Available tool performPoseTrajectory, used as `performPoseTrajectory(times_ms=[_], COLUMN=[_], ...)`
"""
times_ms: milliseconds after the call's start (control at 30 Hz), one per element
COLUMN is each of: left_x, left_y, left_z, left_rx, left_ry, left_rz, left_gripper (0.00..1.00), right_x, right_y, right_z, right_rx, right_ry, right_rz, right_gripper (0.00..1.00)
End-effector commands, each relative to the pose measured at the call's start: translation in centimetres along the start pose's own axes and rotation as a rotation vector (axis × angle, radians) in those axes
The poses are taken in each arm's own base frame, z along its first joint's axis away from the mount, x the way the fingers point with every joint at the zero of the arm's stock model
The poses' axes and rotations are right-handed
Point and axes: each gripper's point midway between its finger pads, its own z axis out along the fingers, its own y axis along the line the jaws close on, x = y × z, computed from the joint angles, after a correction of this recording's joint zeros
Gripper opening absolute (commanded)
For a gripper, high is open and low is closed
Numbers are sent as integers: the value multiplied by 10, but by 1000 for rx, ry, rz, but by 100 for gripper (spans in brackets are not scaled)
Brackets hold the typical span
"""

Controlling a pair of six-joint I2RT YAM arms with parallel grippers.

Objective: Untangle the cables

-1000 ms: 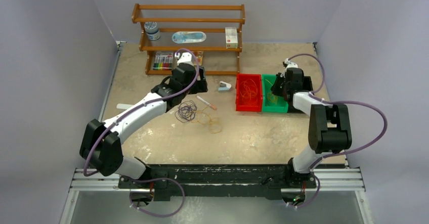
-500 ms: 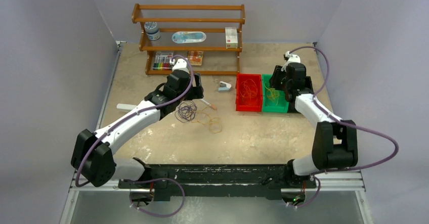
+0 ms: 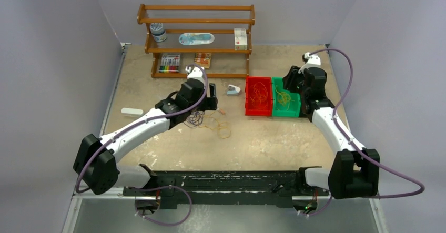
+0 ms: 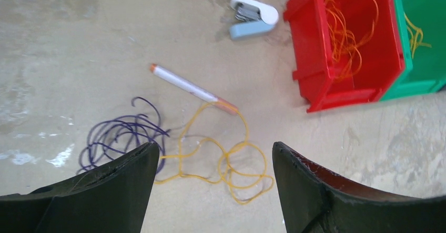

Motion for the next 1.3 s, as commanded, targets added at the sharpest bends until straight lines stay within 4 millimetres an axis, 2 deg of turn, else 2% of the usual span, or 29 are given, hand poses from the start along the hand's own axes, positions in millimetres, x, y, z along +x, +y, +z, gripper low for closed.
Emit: performPoseTrajectory(times_ms=[0,200,333,433,533,633,867,1067,1267], left_x=[12,44,53,59,69,79,100,99,91], left_y=[-21,-19,-15,-12,-13,-13,-19,-12,-21], left_z=[5,23,32,41,51,58,73,77,75], left_rx=[25,-4,-38,-56,-62,-62,-33,-75,-36], left_ry=[5,85,104,125,161,190,260,260,248], left_rz=[54,58,77,102,116,124,148,165,176], left_gripper=[78,73,71,68,62,57,48,42,34], right_x=[-11,-1,13,25,30,25,27,29,23], right_y=[20,41,63,73,75,78,84,86,94], right_z=[-12,-26,-38,-41,-41,-38,-21,-12,-11], right_rx=[-113,-235,-286,-302,-316,-326,-349,-357,-396], right_ry=[-47,-19,5,24,32,20,49,57,40], right_rz=[-24,-13,-15,-3,9,10,-19,-29,-26], right_gripper=[47,46,45,45,45,45,44,44,44])
